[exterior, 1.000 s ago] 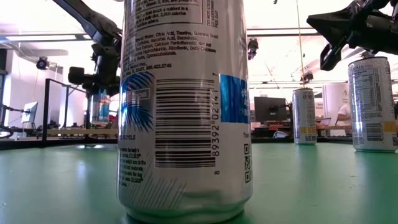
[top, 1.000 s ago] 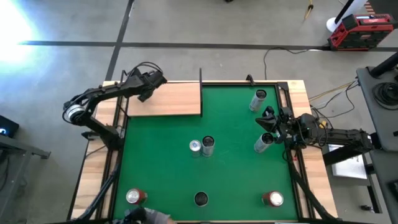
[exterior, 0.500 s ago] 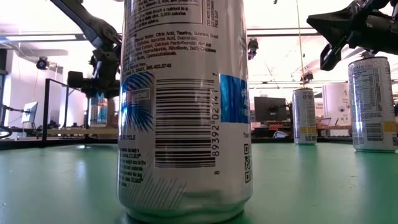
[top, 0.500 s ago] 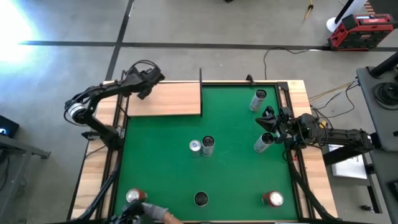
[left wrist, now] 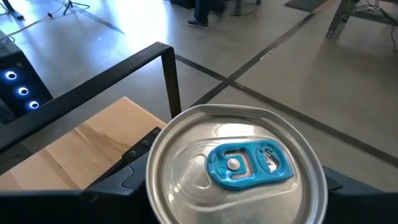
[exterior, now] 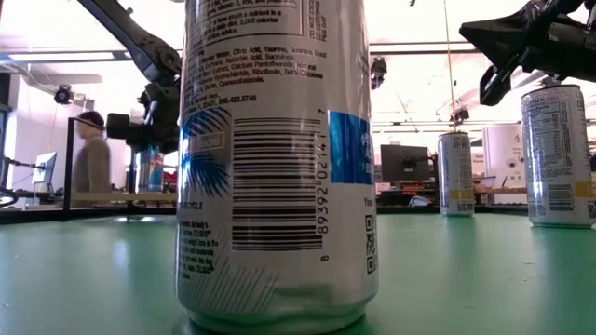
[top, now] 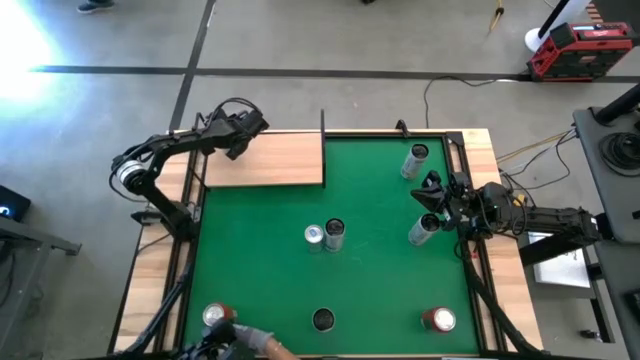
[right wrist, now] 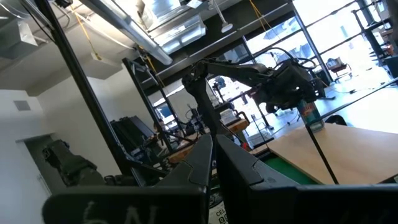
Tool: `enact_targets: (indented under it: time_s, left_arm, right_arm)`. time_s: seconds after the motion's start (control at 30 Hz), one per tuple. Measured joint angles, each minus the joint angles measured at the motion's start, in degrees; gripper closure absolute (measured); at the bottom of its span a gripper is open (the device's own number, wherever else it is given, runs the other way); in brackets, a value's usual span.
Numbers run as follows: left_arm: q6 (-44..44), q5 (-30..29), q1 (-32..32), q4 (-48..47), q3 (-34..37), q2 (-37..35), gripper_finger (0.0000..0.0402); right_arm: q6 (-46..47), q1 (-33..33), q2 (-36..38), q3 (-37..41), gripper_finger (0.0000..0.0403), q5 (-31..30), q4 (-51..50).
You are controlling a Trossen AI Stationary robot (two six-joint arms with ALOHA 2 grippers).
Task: Place canned beverage on shelf
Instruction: Put the left blue soda can on the shelf
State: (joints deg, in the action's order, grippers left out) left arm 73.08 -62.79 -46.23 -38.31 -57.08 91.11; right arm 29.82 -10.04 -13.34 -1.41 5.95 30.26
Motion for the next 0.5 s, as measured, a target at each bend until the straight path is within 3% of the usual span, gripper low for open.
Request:
enact_targets:
  time_s: [0.5]
  left_arm:
    - [0.39,2.46,0.59,-3.06,-0.14,-0.28,0.0182]
  right_arm:
    - [-0.02,0.00,0.00,0.00,0.0390,0.01,0.02]
